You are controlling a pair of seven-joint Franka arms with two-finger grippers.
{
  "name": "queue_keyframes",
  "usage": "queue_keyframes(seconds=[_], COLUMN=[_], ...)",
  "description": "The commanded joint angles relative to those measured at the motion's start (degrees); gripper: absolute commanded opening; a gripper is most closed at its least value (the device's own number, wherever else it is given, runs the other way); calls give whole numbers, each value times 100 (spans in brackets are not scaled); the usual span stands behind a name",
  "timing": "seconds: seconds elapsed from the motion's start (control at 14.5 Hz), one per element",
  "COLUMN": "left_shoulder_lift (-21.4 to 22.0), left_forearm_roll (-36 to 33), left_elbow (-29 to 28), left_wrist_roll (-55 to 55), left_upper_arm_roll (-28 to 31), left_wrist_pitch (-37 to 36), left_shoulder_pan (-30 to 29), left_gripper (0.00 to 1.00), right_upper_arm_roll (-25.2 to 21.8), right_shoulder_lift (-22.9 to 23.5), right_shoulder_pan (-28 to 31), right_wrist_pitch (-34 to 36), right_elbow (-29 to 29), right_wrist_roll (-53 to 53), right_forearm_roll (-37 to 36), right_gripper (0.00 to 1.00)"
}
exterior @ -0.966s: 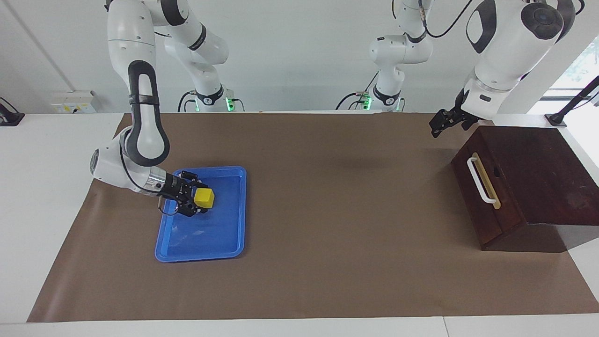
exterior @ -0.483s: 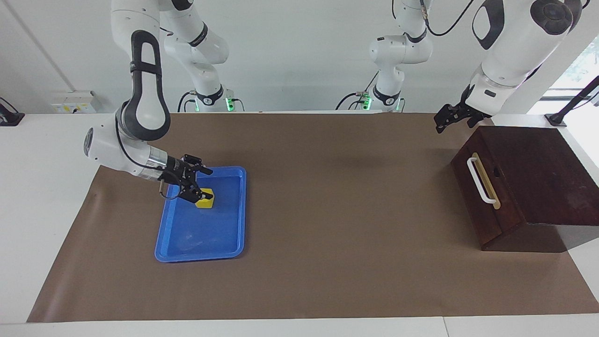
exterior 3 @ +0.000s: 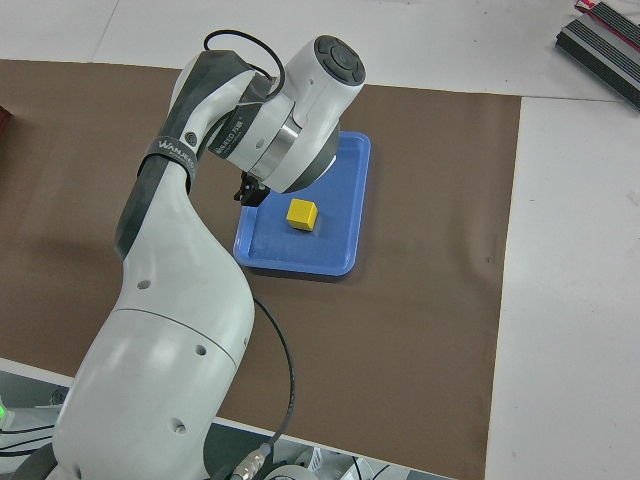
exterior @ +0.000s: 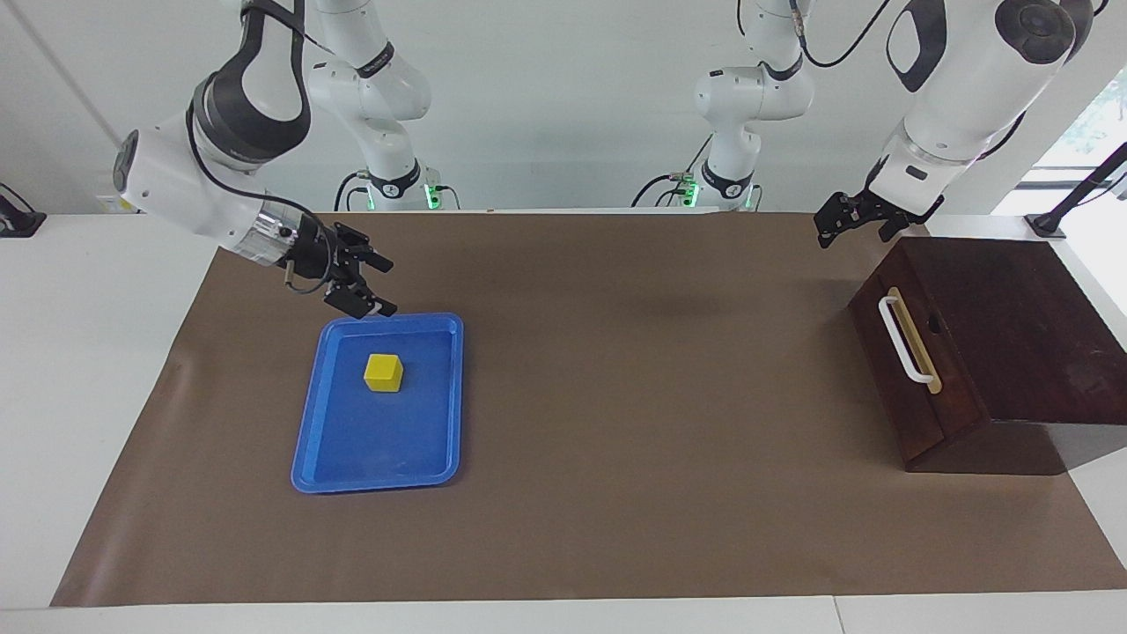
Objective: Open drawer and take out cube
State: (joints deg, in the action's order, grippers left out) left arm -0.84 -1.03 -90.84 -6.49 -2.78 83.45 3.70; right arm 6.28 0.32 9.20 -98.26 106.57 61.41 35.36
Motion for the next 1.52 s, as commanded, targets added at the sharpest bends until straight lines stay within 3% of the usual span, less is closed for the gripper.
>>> queue_keyframes(seconds=[0.0,0.14,0.48,0.97,1.24,1.45], left_shoulder_lift=[40,40,31,40,40,40], left_forearm_roll=[51,42,33,42,85,94], left_elbow=[40,31,22,22,31,31], left_wrist_roll=[166,184,210,280,289,298], left_upper_arm_roll=[32,32,32,32,32,23], left_wrist_pitch=[31,275,303,330,312,295], left_shoulder_pan=[-53,-53,-45,-45,-45,-36], left_gripper=[100,100,100,100,100,100], right_upper_arm_roll=[127,250,374,260,-643,-707], right_shoulder_lift=[-14,-14,-40,-76,92,-5], right_shoulder_pan=[21,21,-75,-164,-742,-586], right_wrist_pitch=[447,754,1265,1195,1450,1485], right_elbow=[-627,-944,-1419,-1709,-2132,-1774], right_wrist_roll=[-23,-468,-2708,-6619,-6993,-7011], right_forearm_roll=[-660,-1038,-2145,-3736,-3442,-3369], right_gripper=[100,100,100,100,100,100])
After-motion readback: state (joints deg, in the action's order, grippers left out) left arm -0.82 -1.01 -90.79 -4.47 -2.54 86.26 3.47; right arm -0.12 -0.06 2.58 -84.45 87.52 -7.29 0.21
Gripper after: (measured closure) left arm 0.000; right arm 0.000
